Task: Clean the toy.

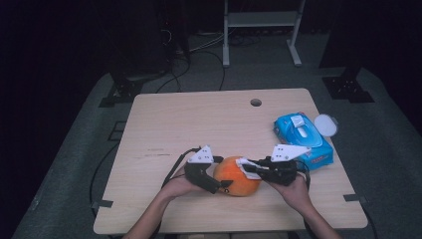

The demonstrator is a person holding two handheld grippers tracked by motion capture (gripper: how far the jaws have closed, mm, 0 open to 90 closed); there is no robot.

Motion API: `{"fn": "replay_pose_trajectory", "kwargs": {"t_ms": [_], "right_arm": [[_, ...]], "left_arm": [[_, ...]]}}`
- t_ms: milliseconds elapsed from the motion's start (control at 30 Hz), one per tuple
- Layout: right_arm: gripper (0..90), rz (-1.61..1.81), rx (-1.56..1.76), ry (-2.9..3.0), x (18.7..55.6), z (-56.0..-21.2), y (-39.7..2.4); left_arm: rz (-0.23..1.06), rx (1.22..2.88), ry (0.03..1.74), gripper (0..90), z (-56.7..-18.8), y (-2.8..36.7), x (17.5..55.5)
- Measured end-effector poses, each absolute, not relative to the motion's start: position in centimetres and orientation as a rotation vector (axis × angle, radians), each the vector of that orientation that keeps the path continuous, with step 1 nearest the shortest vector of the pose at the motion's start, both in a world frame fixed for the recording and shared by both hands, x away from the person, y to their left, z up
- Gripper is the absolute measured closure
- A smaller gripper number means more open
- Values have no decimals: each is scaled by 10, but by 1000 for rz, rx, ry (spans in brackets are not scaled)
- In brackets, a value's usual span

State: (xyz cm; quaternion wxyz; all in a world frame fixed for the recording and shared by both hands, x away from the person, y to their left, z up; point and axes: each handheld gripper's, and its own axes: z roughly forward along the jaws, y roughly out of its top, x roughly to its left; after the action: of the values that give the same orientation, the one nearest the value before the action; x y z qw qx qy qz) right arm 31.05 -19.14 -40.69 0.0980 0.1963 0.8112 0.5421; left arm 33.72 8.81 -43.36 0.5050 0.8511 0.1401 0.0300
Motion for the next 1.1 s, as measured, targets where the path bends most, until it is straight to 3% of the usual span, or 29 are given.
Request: {"fn": "replay_pose_trajectory", "kwargs": {"t_ms": [167, 400, 467, 667, 867, 1100], "right_arm": [[810, 1587, 590, 2401, 310, -403, -194], [809, 1552, 472, 2419, 307, -390, -171], [810, 1531, 455, 2426, 308, -389, -167], [810, 1546, 501, 2427, 310, -395, -179], [810, 1528, 505, 2432, 310, -390, -184], [812, 1472, 390, 2498, 308, -380, -148]], "left_arm": [[82, 2032, 343, 292, -433, 88, 336], [195, 2074, 275, 320, -423, 72, 323], [191, 2068, 275, 301, -424, 74, 323], [87, 2006, 366, 115, -429, 80, 334], [97, 2008, 343, 329, -427, 79, 331], [220, 2064, 231, 346, -419, 66, 315]]}}
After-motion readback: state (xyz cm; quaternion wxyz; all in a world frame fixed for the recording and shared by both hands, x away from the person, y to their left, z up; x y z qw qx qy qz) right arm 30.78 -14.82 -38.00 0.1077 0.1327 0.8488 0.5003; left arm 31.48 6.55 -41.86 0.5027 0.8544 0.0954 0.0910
